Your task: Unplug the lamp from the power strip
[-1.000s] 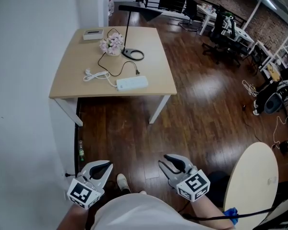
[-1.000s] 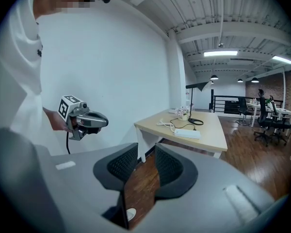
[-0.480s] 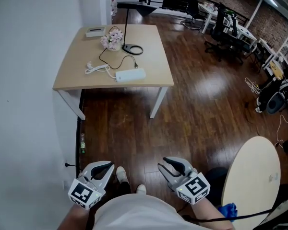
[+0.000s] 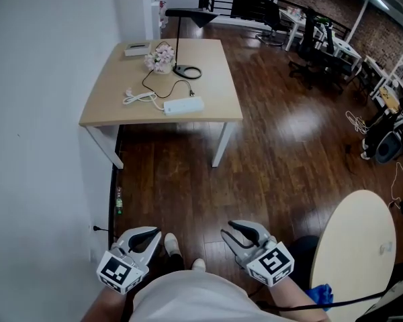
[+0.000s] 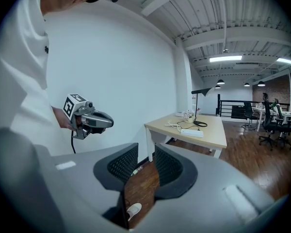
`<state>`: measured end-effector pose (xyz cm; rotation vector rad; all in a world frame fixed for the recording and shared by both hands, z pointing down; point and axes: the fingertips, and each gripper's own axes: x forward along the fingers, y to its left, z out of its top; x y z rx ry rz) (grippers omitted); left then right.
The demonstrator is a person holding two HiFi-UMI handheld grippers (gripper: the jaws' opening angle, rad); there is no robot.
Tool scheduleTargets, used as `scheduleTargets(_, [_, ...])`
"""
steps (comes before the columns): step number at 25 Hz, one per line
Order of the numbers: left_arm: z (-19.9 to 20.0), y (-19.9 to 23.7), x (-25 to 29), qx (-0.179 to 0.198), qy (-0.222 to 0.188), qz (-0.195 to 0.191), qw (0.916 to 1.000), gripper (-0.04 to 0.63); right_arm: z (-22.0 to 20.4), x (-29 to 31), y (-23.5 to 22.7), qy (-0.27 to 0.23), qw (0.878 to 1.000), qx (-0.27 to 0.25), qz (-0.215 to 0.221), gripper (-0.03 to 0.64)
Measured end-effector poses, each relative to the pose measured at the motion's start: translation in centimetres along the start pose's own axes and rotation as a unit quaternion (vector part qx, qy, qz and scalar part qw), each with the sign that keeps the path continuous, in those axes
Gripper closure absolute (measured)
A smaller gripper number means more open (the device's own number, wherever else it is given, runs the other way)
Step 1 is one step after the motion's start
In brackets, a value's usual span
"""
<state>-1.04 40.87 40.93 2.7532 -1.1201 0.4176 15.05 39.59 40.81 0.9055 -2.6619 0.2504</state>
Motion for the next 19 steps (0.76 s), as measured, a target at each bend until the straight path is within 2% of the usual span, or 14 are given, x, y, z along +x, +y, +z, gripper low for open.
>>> scheduleTargets(7, [0.3,-0.8,0.4,0.004,0.002,-0.003,1.0000,0.591,-0.4,-0.8,0.0,0.001,1.000,0.002,0.002,0.506])
scheduleTargets(19, [-0.5,1.5,3.2,-0.006,0.005,-0.012,0.9999,0.591,-1.4,2.3,-0.8,0.011,1.000,0.012,0.014,0.506])
